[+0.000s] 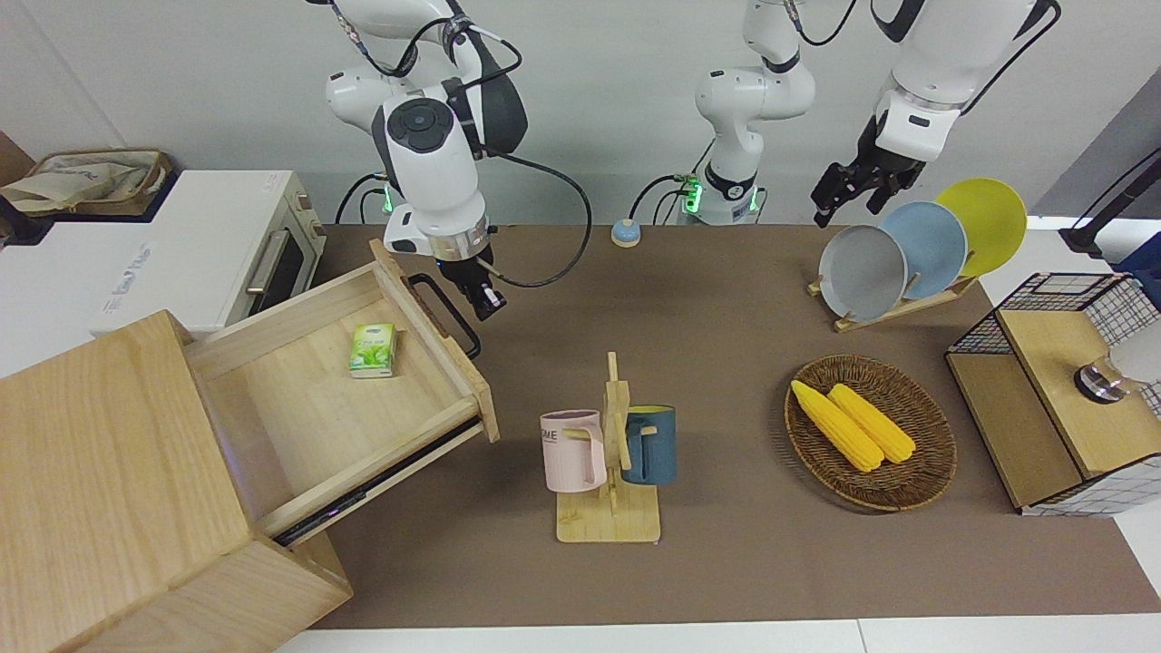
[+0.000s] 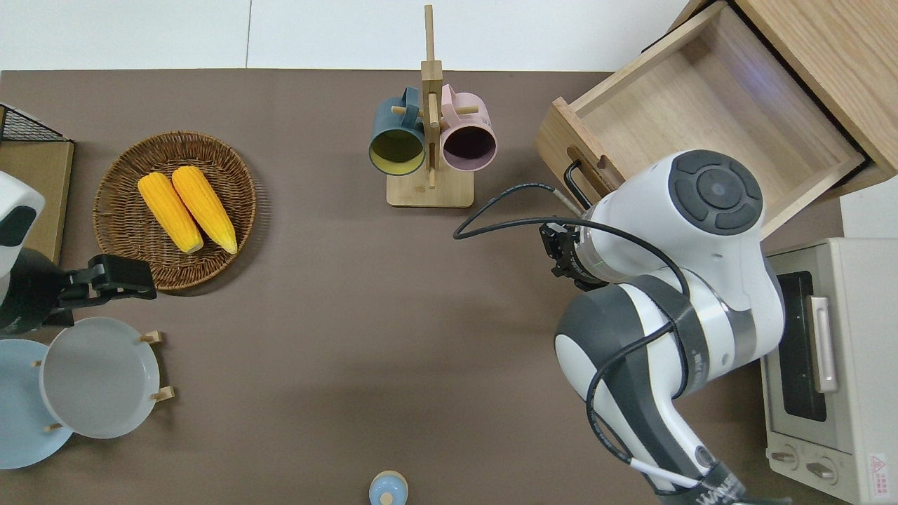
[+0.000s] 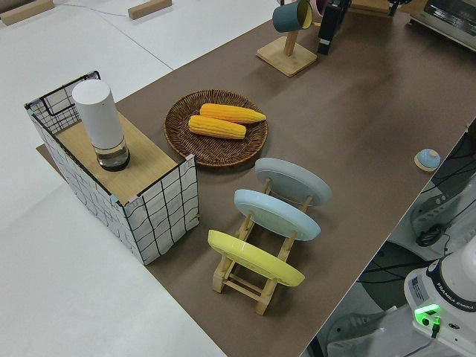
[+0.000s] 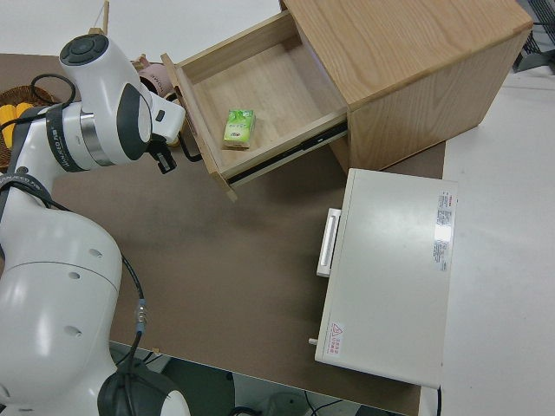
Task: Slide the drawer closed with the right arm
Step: 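Push the drawer front away from the robot with the right gripper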
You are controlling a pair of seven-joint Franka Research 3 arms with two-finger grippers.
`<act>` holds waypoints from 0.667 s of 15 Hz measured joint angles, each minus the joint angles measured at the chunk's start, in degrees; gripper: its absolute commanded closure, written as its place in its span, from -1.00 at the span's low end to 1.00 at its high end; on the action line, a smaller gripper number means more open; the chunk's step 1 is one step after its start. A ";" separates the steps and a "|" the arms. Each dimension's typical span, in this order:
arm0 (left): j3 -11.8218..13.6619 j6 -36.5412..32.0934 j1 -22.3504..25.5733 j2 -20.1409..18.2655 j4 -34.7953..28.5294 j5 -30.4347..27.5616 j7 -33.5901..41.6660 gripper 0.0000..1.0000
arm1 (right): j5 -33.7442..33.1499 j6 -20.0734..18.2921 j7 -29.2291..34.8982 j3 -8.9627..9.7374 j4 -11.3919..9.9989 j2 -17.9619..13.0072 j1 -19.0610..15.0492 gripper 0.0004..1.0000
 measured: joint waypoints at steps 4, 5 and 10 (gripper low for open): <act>0.00 0.00 0.00 0.00 0.00 0.00 0.00 -0.99 | -1.72 0.03 0.82 -0.12 0.84 0.40 0.11 1.00; 0.00 0.00 0.00 0.00 0.00 0.00 0.00 -0.99 | -2.28 0.07 0.91 -0.37 1.30 0.68 0.10 1.00; 0.00 0.00 0.00 0.00 0.00 0.00 0.00 -0.99 | -3.29 0.14 0.92 -1.37 3.63 2.11 -0.05 1.00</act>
